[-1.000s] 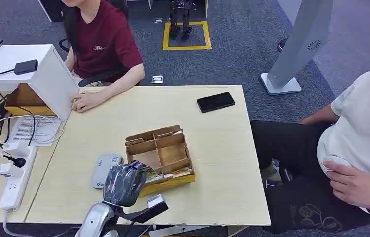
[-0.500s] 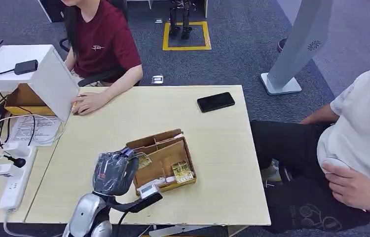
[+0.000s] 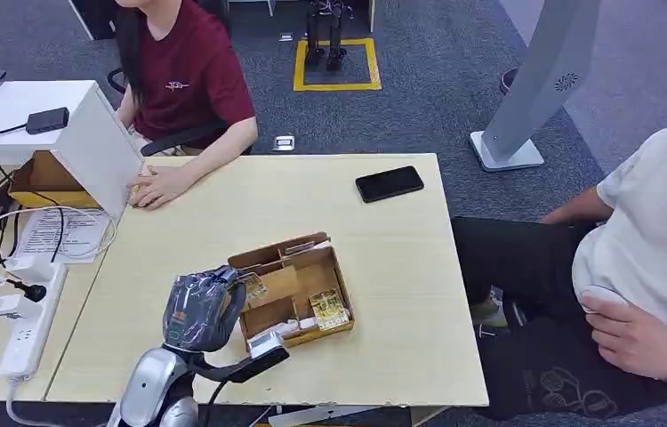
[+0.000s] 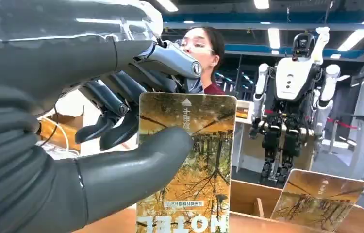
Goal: Pass the card to the sensor for recognition and then transmit it.
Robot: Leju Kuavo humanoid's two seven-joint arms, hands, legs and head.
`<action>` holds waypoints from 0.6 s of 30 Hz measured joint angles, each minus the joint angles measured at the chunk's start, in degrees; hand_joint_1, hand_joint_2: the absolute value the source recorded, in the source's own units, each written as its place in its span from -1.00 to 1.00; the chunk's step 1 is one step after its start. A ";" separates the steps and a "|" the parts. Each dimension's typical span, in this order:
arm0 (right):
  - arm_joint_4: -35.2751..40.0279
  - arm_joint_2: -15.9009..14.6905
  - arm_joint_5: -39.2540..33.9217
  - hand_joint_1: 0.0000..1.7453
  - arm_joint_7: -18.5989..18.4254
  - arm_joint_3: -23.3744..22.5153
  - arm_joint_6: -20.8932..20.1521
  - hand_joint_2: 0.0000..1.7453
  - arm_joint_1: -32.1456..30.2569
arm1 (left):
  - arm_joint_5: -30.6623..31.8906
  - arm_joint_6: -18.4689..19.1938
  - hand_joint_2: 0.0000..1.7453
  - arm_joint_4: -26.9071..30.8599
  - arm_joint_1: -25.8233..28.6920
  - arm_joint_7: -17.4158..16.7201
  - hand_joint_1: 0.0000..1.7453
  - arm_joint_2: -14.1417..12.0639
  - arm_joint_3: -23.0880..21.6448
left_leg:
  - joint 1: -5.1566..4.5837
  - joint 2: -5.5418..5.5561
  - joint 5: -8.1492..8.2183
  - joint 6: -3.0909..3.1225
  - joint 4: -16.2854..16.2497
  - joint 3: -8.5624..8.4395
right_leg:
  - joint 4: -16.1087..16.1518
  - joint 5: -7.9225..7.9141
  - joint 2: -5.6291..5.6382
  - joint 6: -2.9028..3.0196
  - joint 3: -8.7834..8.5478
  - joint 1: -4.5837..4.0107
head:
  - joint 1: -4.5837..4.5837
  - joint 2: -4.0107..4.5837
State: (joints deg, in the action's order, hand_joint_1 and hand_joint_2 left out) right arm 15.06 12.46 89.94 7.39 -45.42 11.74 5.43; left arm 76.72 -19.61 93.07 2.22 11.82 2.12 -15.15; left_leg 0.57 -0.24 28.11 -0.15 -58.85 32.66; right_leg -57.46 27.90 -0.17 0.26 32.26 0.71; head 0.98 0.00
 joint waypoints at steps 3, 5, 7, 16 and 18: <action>0.00 0.00 0.00 -1.00 0.02 0.00 0.00 -1.00 0.01 | 0.00 0.02 1.00 0.00 0.00 0.00 0.86 -0.15 0.00 | 0.00 0.00 0.00 0.00 0.00 0.00 | 0.00 0.00 0.00 0.00 0.00 0.00 | 0.00 0.00; 0.00 0.00 0.00 -1.00 0.02 0.00 0.02 -1.00 0.01 | -0.02 0.02 1.00 0.00 0.01 0.00 0.86 -0.26 0.00 | 0.00 0.00 0.00 0.00 0.00 0.00 | 0.00 0.00 0.00 0.00 0.00 0.00 | 0.00 0.00; 0.00 0.00 0.00 -1.00 0.26 0.00 0.15 -1.00 -0.02 | -0.02 0.07 1.00 0.00 0.13 0.02 0.86 -0.24 -0.02 | 0.00 0.00 0.00 0.00 0.00 0.00 | 0.00 0.00 0.00 0.00 0.00 0.00 | 0.00 0.00; 0.02 0.00 0.00 -1.00 2.08 -0.02 1.55 -1.00 -0.88 | 0.74 0.98 1.00 1.95 2.96 -0.46 0.92 -0.22 -0.02 | 0.00 -0.01 0.01 0.01 0.00 0.01 | 0.00 0.01 0.01 0.00 0.02 0.00 | 0.00 0.00; 0.00 0.00 0.00 -1.00 1.86 -0.04 1.49 -1.00 -1.12 | 0.92 1.03 1.00 2.36 3.74 -0.50 0.96 -0.22 -0.13 | 0.00 -0.01 0.01 0.01 0.00 0.01 | 0.00 0.01 0.01 0.00 0.03 0.00 | 0.00 0.00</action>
State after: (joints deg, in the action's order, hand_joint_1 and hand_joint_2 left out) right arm 15.06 12.46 89.94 9.24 -45.46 13.22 4.31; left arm 77.64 -18.58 95.43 5.97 11.32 1.90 -15.28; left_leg 0.57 -0.25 28.12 -0.14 -58.85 32.67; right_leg -57.46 27.91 -0.16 0.25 32.28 0.71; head 0.98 0.00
